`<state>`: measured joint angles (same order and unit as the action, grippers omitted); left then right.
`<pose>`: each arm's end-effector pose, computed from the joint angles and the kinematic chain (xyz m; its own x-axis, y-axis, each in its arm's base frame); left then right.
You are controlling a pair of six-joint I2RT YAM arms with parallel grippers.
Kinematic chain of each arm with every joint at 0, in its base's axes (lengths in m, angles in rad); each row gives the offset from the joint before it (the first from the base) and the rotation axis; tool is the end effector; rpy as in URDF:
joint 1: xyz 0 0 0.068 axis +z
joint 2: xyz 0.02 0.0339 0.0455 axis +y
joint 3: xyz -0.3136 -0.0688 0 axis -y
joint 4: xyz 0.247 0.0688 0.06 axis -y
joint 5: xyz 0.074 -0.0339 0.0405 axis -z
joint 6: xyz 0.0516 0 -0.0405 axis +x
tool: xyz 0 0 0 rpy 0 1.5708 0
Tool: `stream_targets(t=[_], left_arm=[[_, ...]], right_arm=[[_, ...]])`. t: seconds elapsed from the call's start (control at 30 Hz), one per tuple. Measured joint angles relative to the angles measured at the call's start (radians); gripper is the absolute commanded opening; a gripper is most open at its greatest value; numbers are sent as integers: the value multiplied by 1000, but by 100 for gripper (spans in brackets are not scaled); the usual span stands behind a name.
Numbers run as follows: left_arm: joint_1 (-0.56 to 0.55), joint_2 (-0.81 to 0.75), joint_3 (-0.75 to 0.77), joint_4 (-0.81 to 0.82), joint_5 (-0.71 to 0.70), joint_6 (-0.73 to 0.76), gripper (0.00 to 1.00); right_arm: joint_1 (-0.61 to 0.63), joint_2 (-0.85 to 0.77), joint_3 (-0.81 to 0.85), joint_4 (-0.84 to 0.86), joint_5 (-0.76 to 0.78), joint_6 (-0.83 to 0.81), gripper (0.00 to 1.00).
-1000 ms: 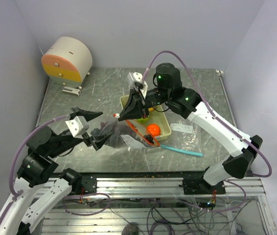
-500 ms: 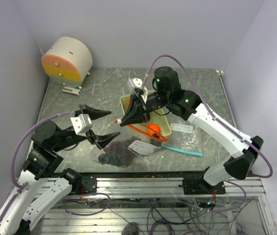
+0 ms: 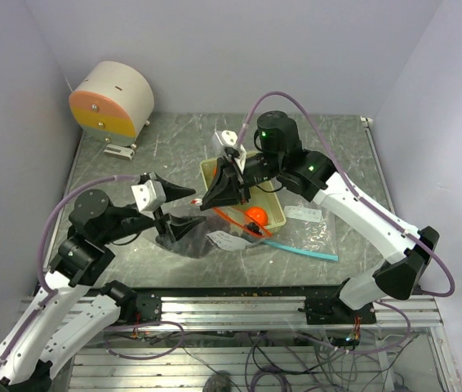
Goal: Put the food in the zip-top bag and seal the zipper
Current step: Zip the zipper food storage bag.
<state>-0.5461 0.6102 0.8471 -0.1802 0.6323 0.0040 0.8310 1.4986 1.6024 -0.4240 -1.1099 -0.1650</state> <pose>0.0734 -0.0803 0.4160 0.0521 -0.0279 -0.9983 0.9230 0.3830 0.0375 0.1876 0.2740 0.4810 -0.0612 -0.1754 -0.9826 -0.9242 -0.3618 0.1222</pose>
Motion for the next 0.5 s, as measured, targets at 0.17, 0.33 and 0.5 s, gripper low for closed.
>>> stream_targets(t=[0.17,0.33,0.5], left_arm=[[0,43,0,5,2,-13,55],[-1,68,3,1,26,-29,7],[-6,63,3,-5,38,-32,7]], right_arm=[[2,0,0,8,3,11,0],[1,0,-5,11,25,11,0],[2,-10,-18,27,50,16,10]])
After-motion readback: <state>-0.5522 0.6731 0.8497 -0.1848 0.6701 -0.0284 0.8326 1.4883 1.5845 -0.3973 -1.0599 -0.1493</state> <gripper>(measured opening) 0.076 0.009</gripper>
